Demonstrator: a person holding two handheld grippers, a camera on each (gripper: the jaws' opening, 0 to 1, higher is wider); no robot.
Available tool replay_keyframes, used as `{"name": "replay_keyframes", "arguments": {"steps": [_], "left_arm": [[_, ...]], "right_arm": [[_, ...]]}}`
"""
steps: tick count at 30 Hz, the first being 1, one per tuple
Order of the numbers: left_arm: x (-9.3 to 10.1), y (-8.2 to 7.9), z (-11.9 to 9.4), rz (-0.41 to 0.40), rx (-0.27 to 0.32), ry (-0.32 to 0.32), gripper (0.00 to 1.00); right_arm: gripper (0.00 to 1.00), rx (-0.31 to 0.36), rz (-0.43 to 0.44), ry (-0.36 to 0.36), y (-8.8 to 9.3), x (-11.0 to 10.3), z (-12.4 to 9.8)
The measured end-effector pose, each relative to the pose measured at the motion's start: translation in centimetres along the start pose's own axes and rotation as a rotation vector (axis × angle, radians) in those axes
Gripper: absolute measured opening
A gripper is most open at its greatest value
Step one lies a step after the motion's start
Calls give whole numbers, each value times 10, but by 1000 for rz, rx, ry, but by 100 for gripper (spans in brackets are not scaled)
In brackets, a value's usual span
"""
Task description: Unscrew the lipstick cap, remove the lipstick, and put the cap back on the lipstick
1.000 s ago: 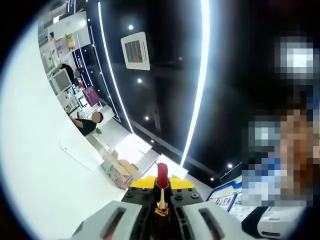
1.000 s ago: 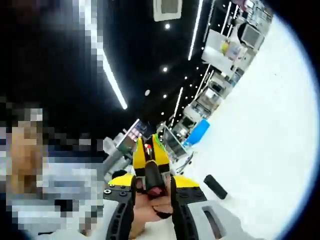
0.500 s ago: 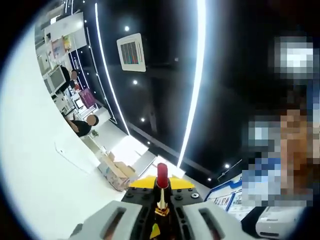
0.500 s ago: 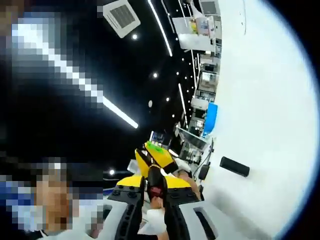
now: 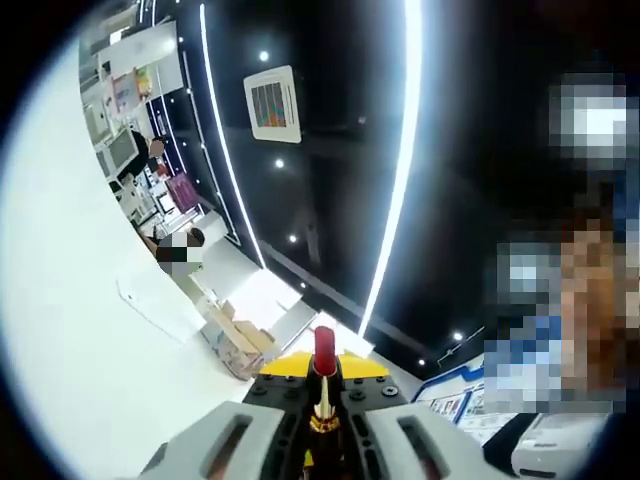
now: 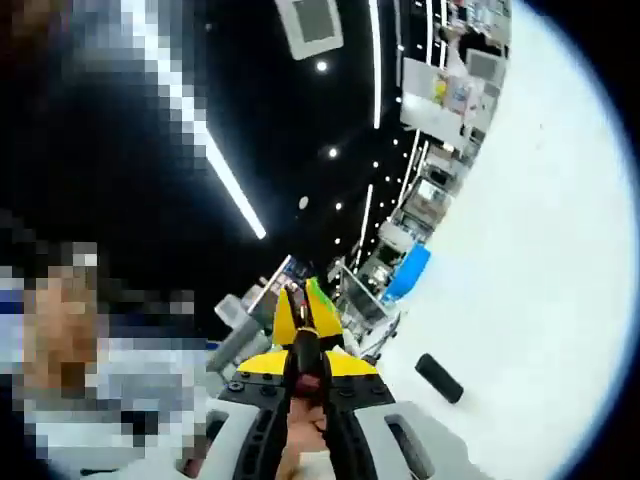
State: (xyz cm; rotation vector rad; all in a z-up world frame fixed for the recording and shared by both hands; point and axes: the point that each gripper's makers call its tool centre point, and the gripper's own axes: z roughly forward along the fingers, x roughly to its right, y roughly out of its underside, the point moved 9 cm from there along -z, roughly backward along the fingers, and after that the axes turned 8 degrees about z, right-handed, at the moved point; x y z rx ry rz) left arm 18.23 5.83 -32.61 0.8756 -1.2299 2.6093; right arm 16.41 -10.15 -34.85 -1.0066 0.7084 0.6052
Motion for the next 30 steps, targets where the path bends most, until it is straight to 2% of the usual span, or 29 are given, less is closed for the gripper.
{"name": "replay_keyframes", "arguments": {"steps": [2,11,22,25,30], "left_arm": [[0,0,0,4,1,0,9],[-2,2,-1,-3,-1,-14,9],[-1,3,-1,-3,0,-21,9],[-1,3,-2,-5,0,-23,9],[-3,4,-2,4,-8,-29,9]], "right_arm": [[11,0,-59,10,0,-2,0],[11,-13,-218,35,3,1,0],[11,-75,-577,103,-1,-5,0],[11,-78,-561,108,-1,-5,0],[11,-81,-316,131,1,1,0]]}}
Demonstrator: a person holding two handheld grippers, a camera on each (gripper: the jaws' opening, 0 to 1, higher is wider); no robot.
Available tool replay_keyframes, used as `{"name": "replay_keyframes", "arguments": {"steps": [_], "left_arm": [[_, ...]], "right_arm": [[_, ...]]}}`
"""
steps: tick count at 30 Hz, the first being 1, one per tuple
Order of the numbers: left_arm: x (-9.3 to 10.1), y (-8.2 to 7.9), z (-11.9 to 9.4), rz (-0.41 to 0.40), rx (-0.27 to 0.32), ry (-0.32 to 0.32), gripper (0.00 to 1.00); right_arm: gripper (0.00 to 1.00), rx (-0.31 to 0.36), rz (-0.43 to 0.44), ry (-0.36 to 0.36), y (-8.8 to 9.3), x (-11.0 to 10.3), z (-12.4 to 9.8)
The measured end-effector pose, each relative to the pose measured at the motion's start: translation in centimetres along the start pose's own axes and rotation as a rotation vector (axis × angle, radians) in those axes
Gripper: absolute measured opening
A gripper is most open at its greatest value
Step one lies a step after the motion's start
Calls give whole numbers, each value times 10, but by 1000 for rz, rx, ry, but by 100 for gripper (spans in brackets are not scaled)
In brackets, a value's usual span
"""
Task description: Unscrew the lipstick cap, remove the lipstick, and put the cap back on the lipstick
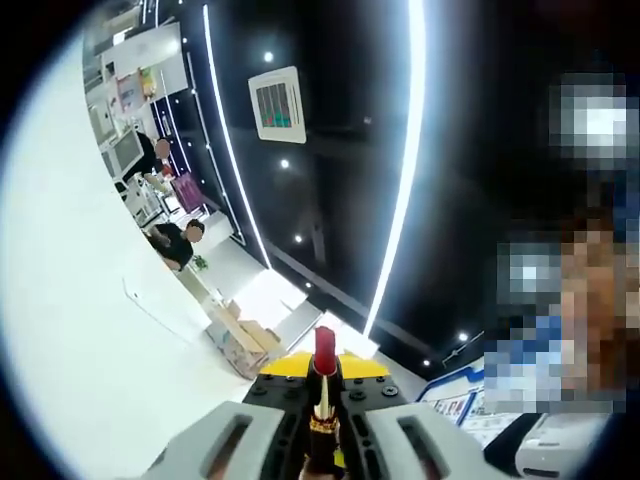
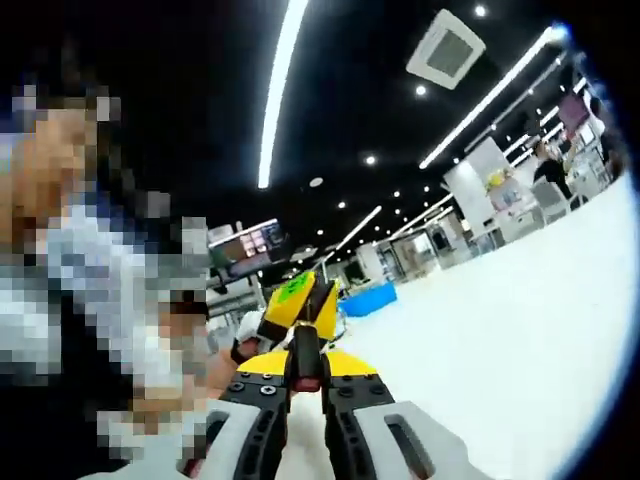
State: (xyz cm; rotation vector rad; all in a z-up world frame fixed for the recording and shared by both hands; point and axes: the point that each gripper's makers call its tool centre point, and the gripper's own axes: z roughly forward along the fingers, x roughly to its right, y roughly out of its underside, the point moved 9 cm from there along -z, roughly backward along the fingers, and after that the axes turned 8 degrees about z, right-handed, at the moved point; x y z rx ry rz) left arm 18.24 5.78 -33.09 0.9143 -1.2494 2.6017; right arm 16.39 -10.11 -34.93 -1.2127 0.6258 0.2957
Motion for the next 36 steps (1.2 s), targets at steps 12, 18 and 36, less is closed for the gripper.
{"name": "replay_keyframes", "arguments": {"steps": [12,18,36], "left_arm": [[-1,0,0,-4,-6,4,9],[1,0,0,2,-4,13,9],[7,-2,3,41,-12,40,9]], "right_arm": [[13,10,355,-56,0,8,-2],[14,50,538,-121,6,4,-2],[13,79,843,-211,8,10,-2]]}}
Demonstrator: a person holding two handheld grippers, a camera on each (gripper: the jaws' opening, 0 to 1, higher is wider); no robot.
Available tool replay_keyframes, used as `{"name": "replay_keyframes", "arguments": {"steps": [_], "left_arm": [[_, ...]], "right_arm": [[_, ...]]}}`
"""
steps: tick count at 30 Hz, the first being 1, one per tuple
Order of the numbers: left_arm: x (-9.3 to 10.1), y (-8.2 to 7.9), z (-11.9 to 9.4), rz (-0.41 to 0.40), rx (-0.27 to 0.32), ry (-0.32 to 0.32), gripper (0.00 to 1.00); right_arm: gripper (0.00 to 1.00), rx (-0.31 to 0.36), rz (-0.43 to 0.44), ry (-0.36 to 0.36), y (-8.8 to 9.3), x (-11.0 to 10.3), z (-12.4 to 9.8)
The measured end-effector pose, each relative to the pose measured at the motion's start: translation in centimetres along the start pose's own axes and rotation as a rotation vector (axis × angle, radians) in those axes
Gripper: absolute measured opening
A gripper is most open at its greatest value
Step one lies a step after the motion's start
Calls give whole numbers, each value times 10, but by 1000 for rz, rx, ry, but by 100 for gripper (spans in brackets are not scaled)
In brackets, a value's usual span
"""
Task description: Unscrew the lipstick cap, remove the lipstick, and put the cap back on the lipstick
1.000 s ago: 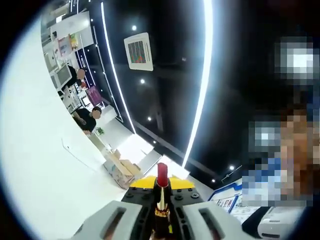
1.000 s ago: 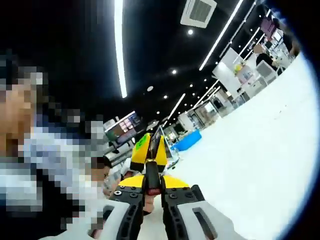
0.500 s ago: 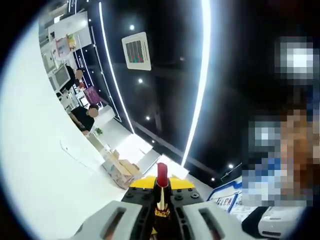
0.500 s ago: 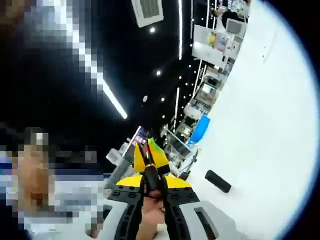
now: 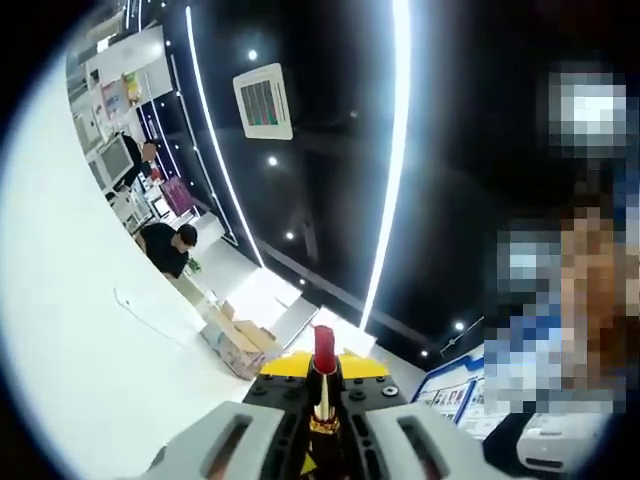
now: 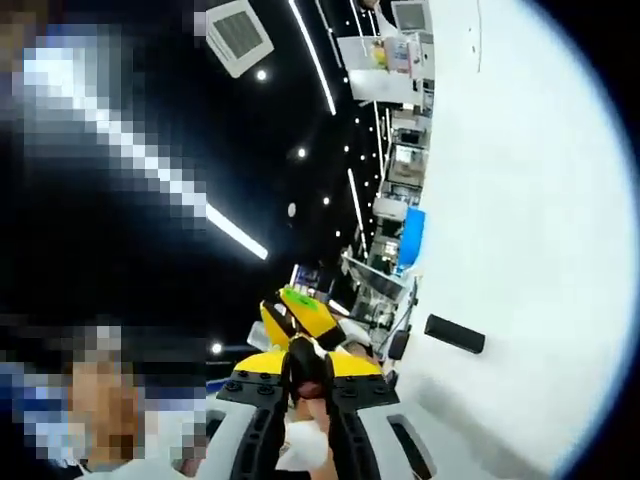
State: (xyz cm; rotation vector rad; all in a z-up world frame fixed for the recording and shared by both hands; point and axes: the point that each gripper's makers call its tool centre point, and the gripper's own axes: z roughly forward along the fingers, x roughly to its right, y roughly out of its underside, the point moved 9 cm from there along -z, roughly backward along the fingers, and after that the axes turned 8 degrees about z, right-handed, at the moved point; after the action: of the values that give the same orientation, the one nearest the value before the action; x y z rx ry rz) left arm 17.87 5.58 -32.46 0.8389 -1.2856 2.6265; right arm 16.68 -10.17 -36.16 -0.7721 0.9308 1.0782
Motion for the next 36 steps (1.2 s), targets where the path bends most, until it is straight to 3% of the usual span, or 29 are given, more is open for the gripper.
{"name": "replay_keyframes", "arguments": {"steps": [5,9,14,21,25,32,36], "left_arm": [[0,0,0,-15,6,0,9],[0,0,0,-12,4,-2,9],[-3,0,-1,-33,10,-16,9],[-4,0,-2,-35,11,-27,9],[-7,-2,-3,-36,12,-32,9],[-10,-1,-4,-42,12,-44,9],[-10,-3,-3,-45,19,-45,9]], "right_arm": [[12,2,-13,-8,-2,-2,0],[12,5,-120,8,-3,-4,0],[12,-2,-388,56,-2,-9,1],[11,-16,-616,88,9,-14,3],[11,-29,-773,115,5,-15,4],[11,-51,-910,150,1,-16,5],[11,-68,-1098,189,2,-23,7]]}}
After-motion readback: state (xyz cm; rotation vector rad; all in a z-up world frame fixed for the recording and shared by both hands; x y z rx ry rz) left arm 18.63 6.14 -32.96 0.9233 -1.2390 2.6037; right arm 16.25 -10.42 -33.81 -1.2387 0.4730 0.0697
